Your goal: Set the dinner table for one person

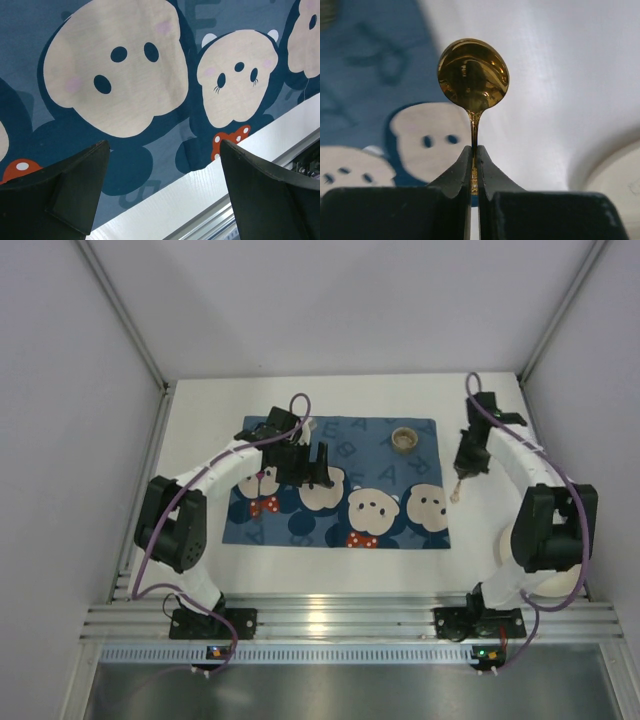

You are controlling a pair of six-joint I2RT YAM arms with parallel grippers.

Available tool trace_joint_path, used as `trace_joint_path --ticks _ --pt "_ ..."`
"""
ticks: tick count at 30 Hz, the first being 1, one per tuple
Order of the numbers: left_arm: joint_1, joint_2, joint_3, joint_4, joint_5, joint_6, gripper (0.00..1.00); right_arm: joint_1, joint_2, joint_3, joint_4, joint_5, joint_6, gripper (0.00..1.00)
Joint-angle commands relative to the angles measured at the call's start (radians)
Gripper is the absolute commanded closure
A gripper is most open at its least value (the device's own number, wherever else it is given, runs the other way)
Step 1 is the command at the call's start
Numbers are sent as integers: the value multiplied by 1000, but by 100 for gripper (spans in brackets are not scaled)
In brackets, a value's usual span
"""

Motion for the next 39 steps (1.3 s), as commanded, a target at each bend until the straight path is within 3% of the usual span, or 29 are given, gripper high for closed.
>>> trace_joint_path --ticks 1,3,8,15,22,24,25,28,34,37,39 --pt "5 9 43 -4 35 -3 4 258 -28 72 -52 -59 95 100" --pt "5 10 49 -6 38 -7 4 355 6 72 -26 -76 163 100" --pt "5 -11 51 -26 18 -3 2 449 139 83 63 -88 224 100" --pt "5 -37 37 -30 0 -3 2 454 281 149 75 -64 204 100" --pt "6 -48 30 -30 -13 -1 2 454 298 127 71 -35 166 100" --pt "6 -48 26 -27 -11 -4 2 455 284 130 68 -32 157 86" --pt "6 -48 25 -26 -11 -4 2 454 275 132 65 -29 155 70" --pt "6 -45 28 -26 -11 -3 2 454 217 143 37 -1 147 39" --pt "6 -39 22 -20 6 -3 2 382 40 120 -26 63 121 21" --pt "6 -41 8 -6 15 -10 2 293 -11 107 -85 137 104 6" --pt "6 -39 3 -1 23 -13 2 198 -32 69 -121 183 118 5"
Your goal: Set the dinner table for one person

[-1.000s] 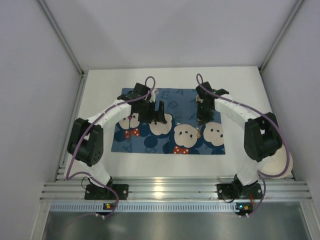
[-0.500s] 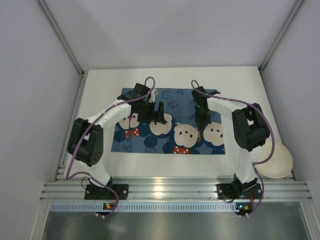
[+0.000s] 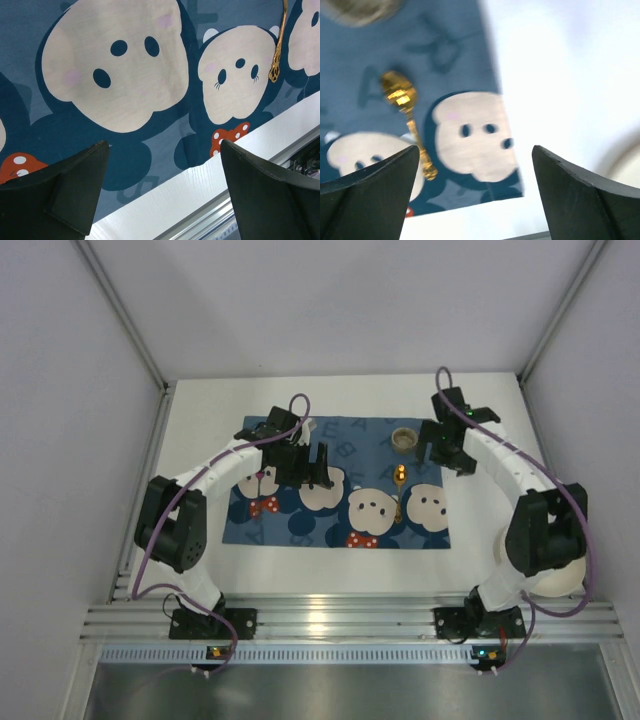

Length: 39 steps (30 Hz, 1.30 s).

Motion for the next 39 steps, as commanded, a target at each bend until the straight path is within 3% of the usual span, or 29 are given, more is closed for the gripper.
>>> trace_joint_path --ticks 1,5,8,17,21,27,30,31,33,34,39 --pt "6 -44 -11 26 22 -4 2 -140 -47 -51 -105 145 20 5" --pt "6 -44 -11 26 28 -5 3 -376 -82 -168 -102 168 67 5" --pt "8 -44 -16 31 39 -8 3 -470 -100 -231 -82 210 77 6" --pt "6 -39 -18 32 50 -10 4 -611 -107 -309 -36 291 67 7" --pt "6 -38 -16 29 44 -8 4 -645 -88 -369 18 273 50 14" --pt "6 -29 -2 20 36 -4 4 -650 -39 -433 92 245 44 34" --pt "6 -24 4 14 33 -4 4 -650 -13 -444 121 227 50 56" --pt "6 -19 5 9 33 -4 4 -650 -10 -446 125 218 47 75" --pt "6 -18 12 6 29 -2 4 -648 4 -441 136 202 41 96" --pt "6 -19 13 5 27 -2 4 -648 5 -438 138 178 38 100" --pt "6 -16 36 2 24 -3 4 -590 -71 -417 136 28 71 100"
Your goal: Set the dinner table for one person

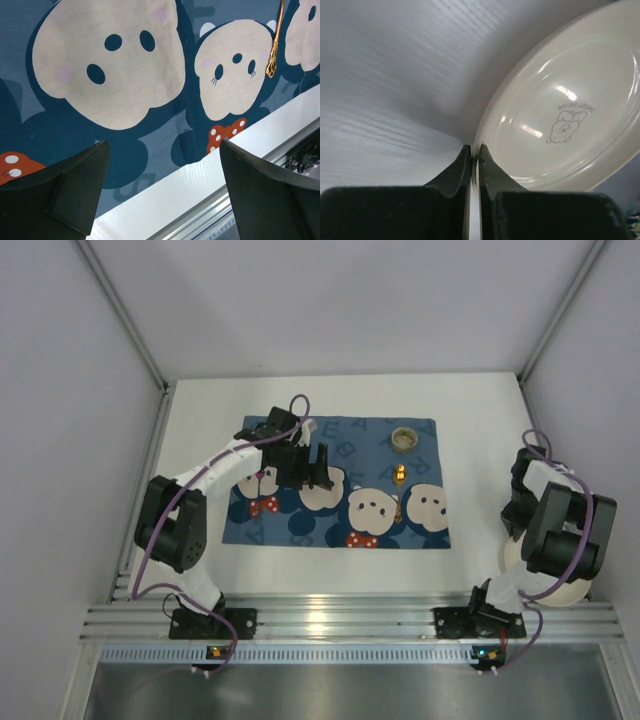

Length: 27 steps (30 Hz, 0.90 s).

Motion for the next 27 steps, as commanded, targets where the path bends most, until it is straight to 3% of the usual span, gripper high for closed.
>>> trace_joint_path --ticks 1,5,11,20,23,27 --pt "4 -15 58 7 2 -1 4 56 -74 28 63 -255 78 100" --pt "4 -13 109 15 3 -12 3 222 -226 120 36 -336 182 100" --pt "-28 -21 224 24 -64 -15 2 464 -208 393 -105 -345 371 100" --pt "-209 -108 310 175 -288 31 1 623 -159 579 -80 -509 689 100" --pt "-346 -130 325 175 -410 100 2 673 -139 623 -46 -538 772 100" --pt "-449 -156 315 190 -529 184 2 701 -107 628 -6 -582 865 100"
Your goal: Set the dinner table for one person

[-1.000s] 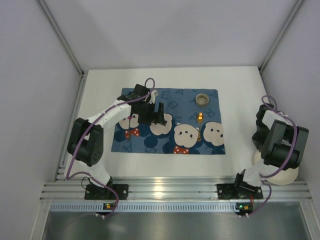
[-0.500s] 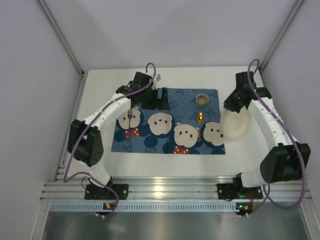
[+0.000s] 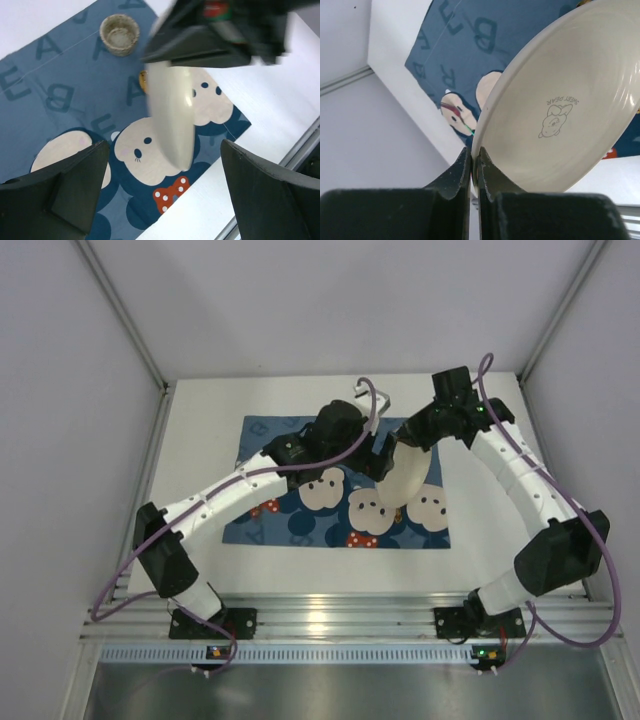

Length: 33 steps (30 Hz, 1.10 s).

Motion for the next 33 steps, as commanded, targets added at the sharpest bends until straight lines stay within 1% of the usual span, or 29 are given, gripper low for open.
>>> trace_joint_path --ticks 1,2,5,10,13,14,16,17,19,20,21,23,25,30,31,32,33 --pt "-65 -58 21 58 -149 103 2 28 20 43 71 -92 147 100" --pt "-71 -58 18 60 -149 105 1 29 22 35 105 -109 165 100" --pt "-88 -67 9 63 -177 111 2 40 28 55 128 -127 205 100" --pt "-96 -55 6 45 -305 132 3 40 30 95 129 -187 240 100" --pt "-99 -41 15 26 -362 143 9 51 16 91 163 -247 288 100" --pt "-99 -36 18 23 -373 149 17 52 10 92 168 -254 294 100" --pt "-99 -29 23 20 -372 155 28 58 -7 95 174 -267 312 100" --pt "-100 -27 23 20 -364 155 41 61 -13 92 174 -270 318 100" --pt "-100 -29 24 22 -358 157 55 70 -27 92 177 -274 326 100" --pt "-100 -29 26 23 -359 157 65 72 -29 85 177 -274 326 100" --pt "-100 -32 29 26 -361 157 79 75 -33 77 177 -274 329 100" --pt "-100 -33 32 29 -359 158 94 83 -49 46 183 -273 337 100" --pt "-100 -33 33 29 -352 158 100 89 -64 29 195 -265 345 100" --pt "-100 -36 30 23 -351 158 100 95 -131 -21 243 -180 328 100" --pt "-100 -38 27 25 -353 160 100 95 -138 -34 279 -176 325 98" --pt "-100 -41 26 25 -353 160 100 95 -142 -37 293 -176 309 90" --pt "-100 -44 23 23 -353 161 100 95 -145 -34 303 -175 300 70"
